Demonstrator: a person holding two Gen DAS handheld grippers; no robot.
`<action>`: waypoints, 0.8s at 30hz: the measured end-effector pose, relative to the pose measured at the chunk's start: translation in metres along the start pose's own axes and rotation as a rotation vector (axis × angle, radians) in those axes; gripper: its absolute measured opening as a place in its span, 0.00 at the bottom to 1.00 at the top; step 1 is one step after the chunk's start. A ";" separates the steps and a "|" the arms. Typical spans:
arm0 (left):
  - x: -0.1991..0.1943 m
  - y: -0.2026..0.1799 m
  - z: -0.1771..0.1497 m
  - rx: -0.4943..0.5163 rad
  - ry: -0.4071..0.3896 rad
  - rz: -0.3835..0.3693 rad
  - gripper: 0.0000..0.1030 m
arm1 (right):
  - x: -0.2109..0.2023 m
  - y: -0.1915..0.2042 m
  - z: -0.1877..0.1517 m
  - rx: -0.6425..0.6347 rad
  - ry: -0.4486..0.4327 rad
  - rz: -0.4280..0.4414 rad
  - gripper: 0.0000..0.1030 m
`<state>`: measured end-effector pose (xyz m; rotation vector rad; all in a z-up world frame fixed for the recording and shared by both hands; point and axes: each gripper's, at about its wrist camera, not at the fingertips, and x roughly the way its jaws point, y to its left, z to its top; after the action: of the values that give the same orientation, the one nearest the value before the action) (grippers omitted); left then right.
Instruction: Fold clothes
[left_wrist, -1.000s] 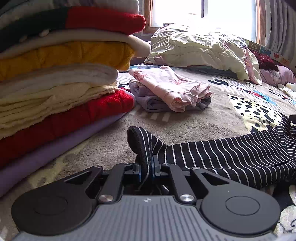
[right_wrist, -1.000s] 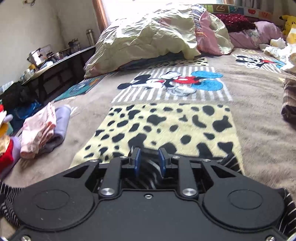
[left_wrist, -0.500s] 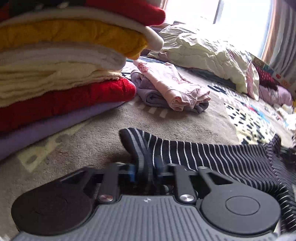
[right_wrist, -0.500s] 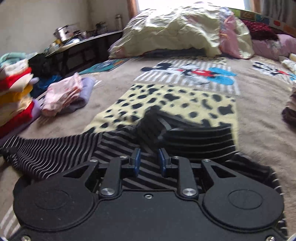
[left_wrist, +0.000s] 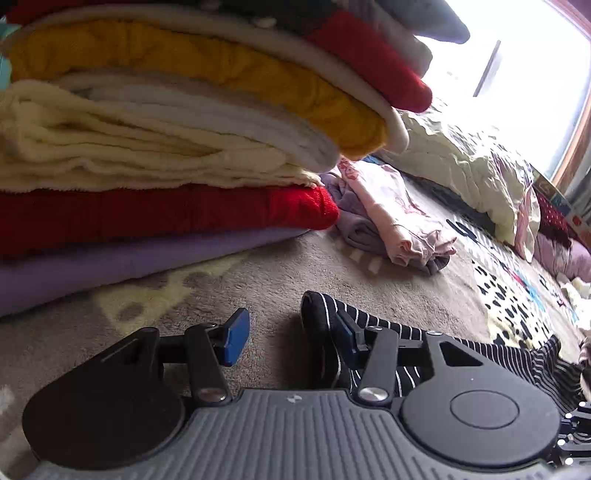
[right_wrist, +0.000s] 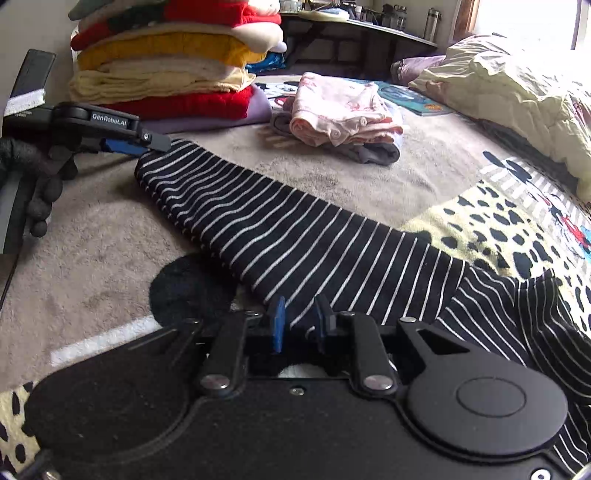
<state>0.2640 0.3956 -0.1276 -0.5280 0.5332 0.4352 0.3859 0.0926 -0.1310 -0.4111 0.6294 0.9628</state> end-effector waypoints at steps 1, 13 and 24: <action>0.000 -0.003 -0.001 0.024 0.001 0.000 0.47 | 0.001 0.004 0.003 0.001 -0.033 -0.001 0.17; -0.023 -0.068 -0.024 0.506 -0.159 0.224 0.50 | -0.029 0.036 -0.018 0.113 -0.088 -0.014 0.21; -0.040 -0.126 -0.041 0.415 -0.126 -0.196 0.53 | -0.216 0.025 -0.187 0.420 -0.098 -0.480 0.37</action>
<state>0.2824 0.2642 -0.0897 -0.1499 0.4300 0.1606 0.2163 -0.1388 -0.1303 -0.1266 0.5894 0.3751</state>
